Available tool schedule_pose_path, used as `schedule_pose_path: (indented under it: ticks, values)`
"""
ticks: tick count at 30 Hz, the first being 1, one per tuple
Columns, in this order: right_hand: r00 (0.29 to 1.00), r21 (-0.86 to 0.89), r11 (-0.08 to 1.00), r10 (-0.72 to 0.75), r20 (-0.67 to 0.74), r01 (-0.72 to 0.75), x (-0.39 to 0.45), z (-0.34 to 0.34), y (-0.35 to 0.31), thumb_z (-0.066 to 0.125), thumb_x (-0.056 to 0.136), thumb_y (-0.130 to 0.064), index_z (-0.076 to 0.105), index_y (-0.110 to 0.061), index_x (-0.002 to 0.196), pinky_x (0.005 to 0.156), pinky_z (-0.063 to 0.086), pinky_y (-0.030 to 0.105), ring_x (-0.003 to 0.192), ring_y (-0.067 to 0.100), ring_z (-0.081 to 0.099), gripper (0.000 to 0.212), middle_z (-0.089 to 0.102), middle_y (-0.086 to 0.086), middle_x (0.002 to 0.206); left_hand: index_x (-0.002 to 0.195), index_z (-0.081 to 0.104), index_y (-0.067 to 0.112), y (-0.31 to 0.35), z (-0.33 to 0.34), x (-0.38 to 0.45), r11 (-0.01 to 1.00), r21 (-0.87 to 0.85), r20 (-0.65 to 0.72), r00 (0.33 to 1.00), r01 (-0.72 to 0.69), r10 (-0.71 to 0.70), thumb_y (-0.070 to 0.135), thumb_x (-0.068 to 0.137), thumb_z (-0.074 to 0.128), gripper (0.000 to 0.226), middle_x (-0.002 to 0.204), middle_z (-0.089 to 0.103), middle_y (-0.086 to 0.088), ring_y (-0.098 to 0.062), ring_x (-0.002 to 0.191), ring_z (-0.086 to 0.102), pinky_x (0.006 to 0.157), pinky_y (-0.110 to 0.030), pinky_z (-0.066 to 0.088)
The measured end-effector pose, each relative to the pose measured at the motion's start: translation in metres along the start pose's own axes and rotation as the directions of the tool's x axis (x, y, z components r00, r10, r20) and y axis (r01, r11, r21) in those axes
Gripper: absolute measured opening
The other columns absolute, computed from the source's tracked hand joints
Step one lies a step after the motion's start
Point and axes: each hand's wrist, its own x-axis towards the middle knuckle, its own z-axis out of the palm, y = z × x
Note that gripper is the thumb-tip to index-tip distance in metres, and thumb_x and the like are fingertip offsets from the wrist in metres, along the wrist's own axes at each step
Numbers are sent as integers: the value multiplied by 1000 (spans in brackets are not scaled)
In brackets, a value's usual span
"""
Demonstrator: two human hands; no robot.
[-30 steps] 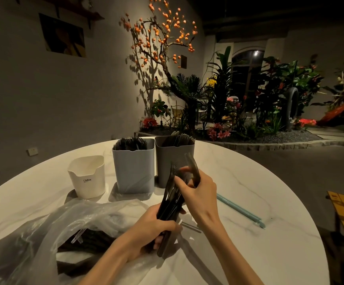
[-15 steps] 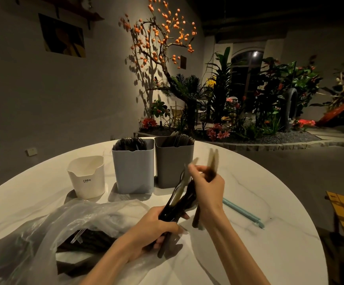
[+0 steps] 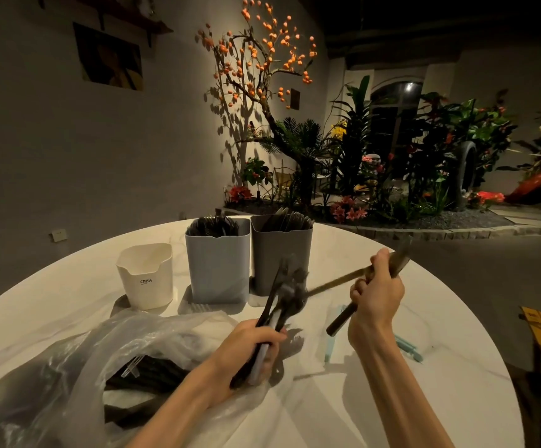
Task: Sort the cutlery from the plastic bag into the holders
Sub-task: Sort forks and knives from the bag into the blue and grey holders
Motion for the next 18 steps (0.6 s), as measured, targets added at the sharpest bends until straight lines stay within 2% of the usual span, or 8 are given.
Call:
schedule_pose_path:
  ticks: [2, 4, 6, 8, 10, 13, 15, 18]
  values:
    - [996, -103, 994, 53, 65, -46, -4, 3, 3, 44, 106, -38, 50, -14, 84, 57, 45, 24, 66, 11, 50, 33, 48, 1, 76, 99, 51, 6, 2, 0, -2, 986, -168, 29, 999, -7, 12, 13, 90, 59, 14, 65, 46, -7, -17, 52, 43, 43, -25, 34]
    - [979, -135, 985, 130, 154, -110, -10, 7, 6, 40, 108, -35, 50, -10, 92, 60, 55, 31, 64, 15, 61, 31, 57, 5, 85, 105, 55, 0, 5, 3, -5, 967, -253, 5, 999, -37, 40, 13, 89, 59, 20, 75, 58, -16, -27, 66, 62, 57, -34, 51]
    - [926, -137, 969, 236, 295, -204, -16, 8, 9, 42, 107, -35, 50, -9, 95, 48, 49, 26, 49, 12, 54, 30, 59, 4, 76, 118, 54, -1, 8, 4, -7, 953, -296, -12, 998, -61, 60, 15, 95, 58, 28, 81, 63, -21, -36, 73, 67, 70, -45, 58]
    - [849, -227, 947, 308, 430, -228, -18, 6, 11, 52, 102, -41, 51, -13, 82, 41, 34, 19, 43, 8, 38, 34, 47, -3, 58, 121, 50, 3, 10, 3, -10, 941, -330, 24, 996, -72, 85, 20, 96, 59, 32, 71, 53, -13, -25, 55, 55, 55, -36, 53]
    - [784, -389, 914, 326, 527, -119, -25, 7, 13, 67, 91, -49, 54, -18, 72, 42, 30, 20, 43, 9, 33, 38, 40, -5, 53, 116, 50, 9, 13, 2, -12, 928, -365, 47, 994, -77, 101, 23, 94, 61, 28, 65, 36, -4, -11, 44, 32, 39, -23, 31]
    - [708, -457, 889, 300, 639, 35, -40, 12, 16, 83, 73, -48, 63, -10, 79, 45, 34, 21, 46, 11, 37, 43, 43, 2, 55, 101, 53, 9, 15, 2, -11, 968, -207, -3, 989, -142, 145, 27, 92, 64, 23, 63, 34, -2, -8, 45, 26, 38, -20, 22]
    - [735, -449, 886, 225, 639, 119, -46, 15, 19, 85, 69, -45, 65, -6, 81, 49, 40, 22, 50, 11, 45, 46, 52, 6, 59, 101, 54, 6, 13, 3, -10, 981, -86, -25, 984, -177, 175, 25, 98, 58, 20, 62, 39, -3, -10, 46, 30, 40, -20, 26]
    - [799, -437, 891, 172, 576, 123, -46, 16, 20, 81, 80, -35, 71, -12, 88, 53, 47, 17, 55, 8, 59, 26, 65, 0, 63, 111, 54, 4, 11, 6, -12, 982, -43, -15, 983, -186, 185, 26, 101, 54, 25, 66, 53, -6, -11, 49, 42, 44, -21, 37]
